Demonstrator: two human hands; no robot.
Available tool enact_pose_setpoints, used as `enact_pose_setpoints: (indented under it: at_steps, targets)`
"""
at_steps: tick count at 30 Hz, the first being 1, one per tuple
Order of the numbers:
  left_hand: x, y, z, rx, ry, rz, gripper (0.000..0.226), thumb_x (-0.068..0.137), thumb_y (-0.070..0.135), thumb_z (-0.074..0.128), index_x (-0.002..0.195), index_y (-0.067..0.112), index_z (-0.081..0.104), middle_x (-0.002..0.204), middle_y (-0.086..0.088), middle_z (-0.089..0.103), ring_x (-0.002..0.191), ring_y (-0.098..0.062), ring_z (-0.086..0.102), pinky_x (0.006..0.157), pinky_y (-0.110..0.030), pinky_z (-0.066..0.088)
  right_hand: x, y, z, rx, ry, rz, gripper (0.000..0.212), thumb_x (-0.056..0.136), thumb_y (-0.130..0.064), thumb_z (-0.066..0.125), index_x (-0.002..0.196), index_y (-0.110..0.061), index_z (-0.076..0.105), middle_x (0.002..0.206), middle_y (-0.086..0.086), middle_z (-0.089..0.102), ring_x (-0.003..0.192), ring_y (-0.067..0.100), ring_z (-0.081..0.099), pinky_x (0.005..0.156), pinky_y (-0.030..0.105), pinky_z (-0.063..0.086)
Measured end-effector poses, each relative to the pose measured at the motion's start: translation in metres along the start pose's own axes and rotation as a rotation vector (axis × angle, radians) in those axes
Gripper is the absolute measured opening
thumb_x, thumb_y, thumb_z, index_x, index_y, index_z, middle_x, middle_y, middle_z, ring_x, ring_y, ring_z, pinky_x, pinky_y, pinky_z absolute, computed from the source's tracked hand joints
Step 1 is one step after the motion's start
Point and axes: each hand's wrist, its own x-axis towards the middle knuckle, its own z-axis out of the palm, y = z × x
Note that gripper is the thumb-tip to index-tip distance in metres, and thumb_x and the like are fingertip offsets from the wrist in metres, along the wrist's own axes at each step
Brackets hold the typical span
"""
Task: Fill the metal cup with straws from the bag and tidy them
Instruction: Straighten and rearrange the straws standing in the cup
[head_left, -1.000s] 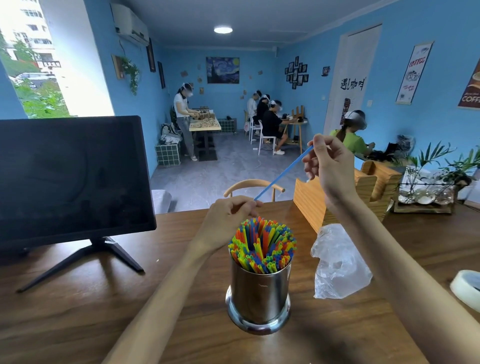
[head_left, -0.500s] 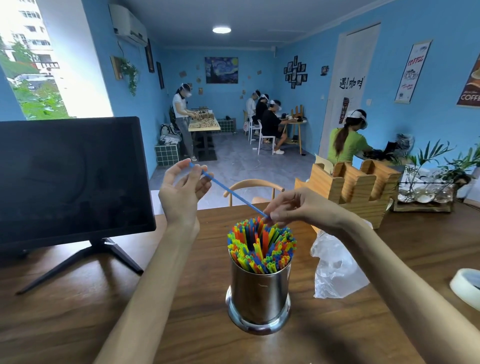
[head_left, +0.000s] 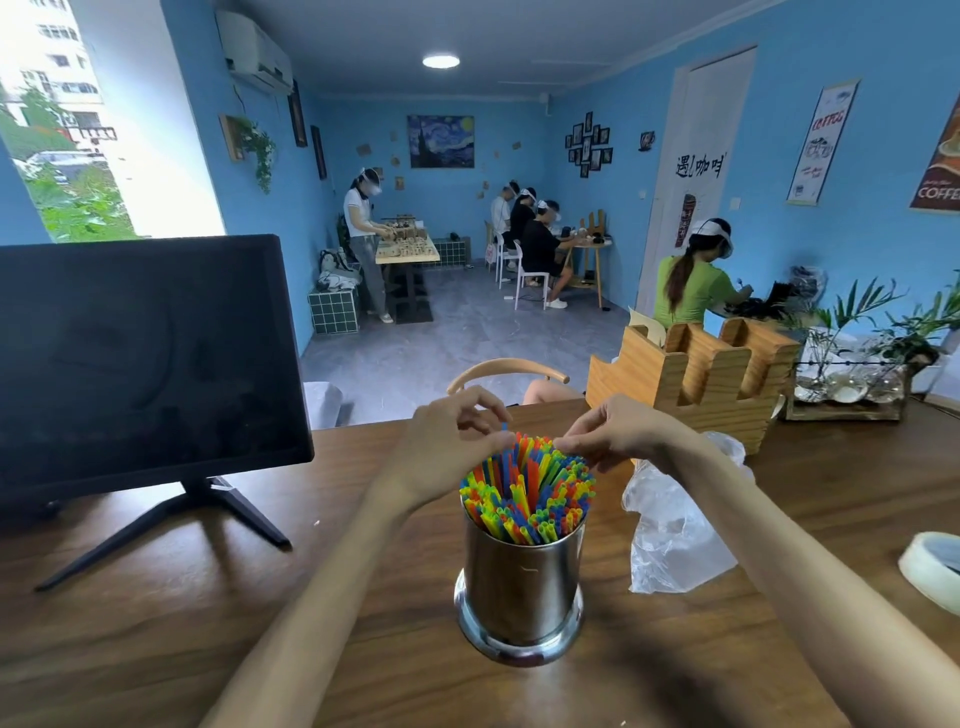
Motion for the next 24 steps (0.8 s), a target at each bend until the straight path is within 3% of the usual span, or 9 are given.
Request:
enact_pose_setpoints:
  at_steps: [8,14,18,24]
  targets:
    - [-0.0025,0.0017,-0.0023,0.020,0.011,0.039,0.008,0.089,0.027,0.078,0.092,0.033,0.074,0.089,0.015,0.074,0.092,-0.002,0.069,0.094,-0.042,0.056,0.0044,-0.0008,-0.0004,0.016,0.053,-0.087,0.013,0.081,-0.025,0.083,0.071,-0.019,0.080,0.072,0.000,0.076,0.067,0.008,0.069,0.056,0.017,0.052]
    - [-0.0007,0.0006,-0.0005,0.021,-0.014,0.040,0.005,0.092,0.030,0.074,0.095,0.035,0.074,0.091,0.018,0.073,0.094,0.000,0.067,0.096,-0.043,0.055,0.0008,-0.0048,-0.0047,-0.014,-0.027,-0.064,0.007,0.084,-0.019,0.083,0.085,-0.013,0.081,0.085,0.001,0.079,0.079,0.012,0.074,0.062,0.019,0.056]
    - [0.0002,-0.0013,0.0011,0.018,-0.011,0.046,0.005,0.093,0.031,0.073,0.095,0.036,0.074,0.091,0.017,0.074,0.094,-0.001,0.067,0.095,-0.040,0.055,-0.0024,-0.0070,-0.0059,-0.008,-0.053,-0.062,0.008,0.081,-0.018,0.084,0.085,-0.012,0.081,0.088,0.003,0.079,0.080,0.011,0.075,0.063,0.019,0.056]
    - [0.0004,-0.0010,0.0025,-0.005,-0.013,0.043,0.008,0.093,0.029,0.073,0.093,0.037,0.074,0.090,0.020,0.073,0.092,0.002,0.066,0.088,-0.027,0.051,-0.0005,-0.0068,-0.0059,0.039,0.073,-0.133,0.005,0.081,-0.005,0.083,0.085,-0.007,0.080,0.081,0.005,0.078,0.076,0.016,0.075,0.064,0.022,0.059]
